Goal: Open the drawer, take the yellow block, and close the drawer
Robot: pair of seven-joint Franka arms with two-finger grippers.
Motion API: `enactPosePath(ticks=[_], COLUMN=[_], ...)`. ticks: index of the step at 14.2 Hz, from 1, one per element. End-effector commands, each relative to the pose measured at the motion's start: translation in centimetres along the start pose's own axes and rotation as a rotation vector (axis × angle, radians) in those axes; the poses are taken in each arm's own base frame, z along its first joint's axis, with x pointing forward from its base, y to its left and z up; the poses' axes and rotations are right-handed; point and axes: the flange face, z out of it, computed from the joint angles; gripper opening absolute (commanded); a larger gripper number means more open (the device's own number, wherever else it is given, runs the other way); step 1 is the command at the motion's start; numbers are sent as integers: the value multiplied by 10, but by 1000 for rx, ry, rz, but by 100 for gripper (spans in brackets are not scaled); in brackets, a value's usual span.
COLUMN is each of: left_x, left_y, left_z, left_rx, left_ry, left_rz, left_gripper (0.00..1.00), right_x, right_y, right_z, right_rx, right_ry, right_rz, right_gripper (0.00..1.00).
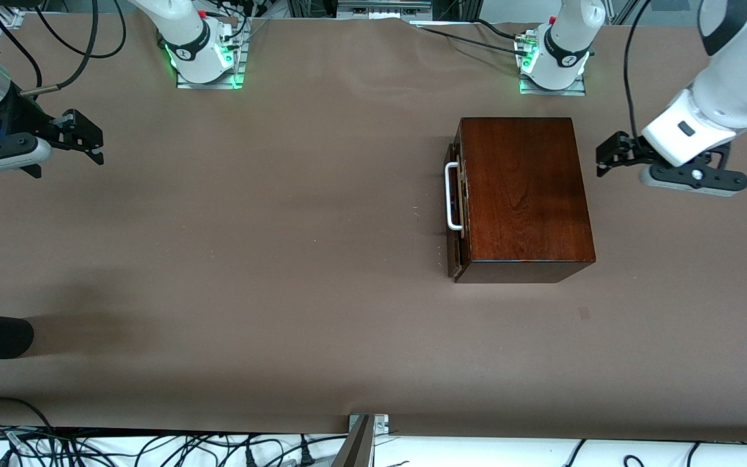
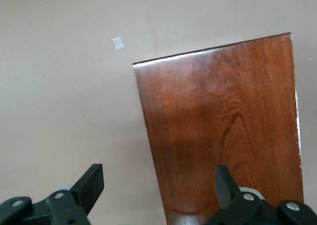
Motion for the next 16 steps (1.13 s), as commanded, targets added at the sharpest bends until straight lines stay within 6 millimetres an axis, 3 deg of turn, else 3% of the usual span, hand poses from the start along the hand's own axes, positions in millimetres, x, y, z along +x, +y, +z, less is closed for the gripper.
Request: enactPosePath(ticks=[1,7,10,14,16], left_x=[6,58,68,60,46], left_y=[49,141,203,263,273], left_z=[0,47,77,123,147], left_rx=[-14,-74,-94,-11,45], left_ry=[-45,-34,-6,-16,-43], left_rz=[75,-36,-82,-90,-114], left_gripper=[100,100,100,100,100], right_x=[1,2,2,2,2], right_y=[0,0,0,0,0], right_z=[-5,-4,-4,-4,-4], right_rx=[6,6,6,6,6], right_ry=[2,1,1,1,1], right_rz=[11,12,12,12,12], right_gripper=[100,100,100,100,100])
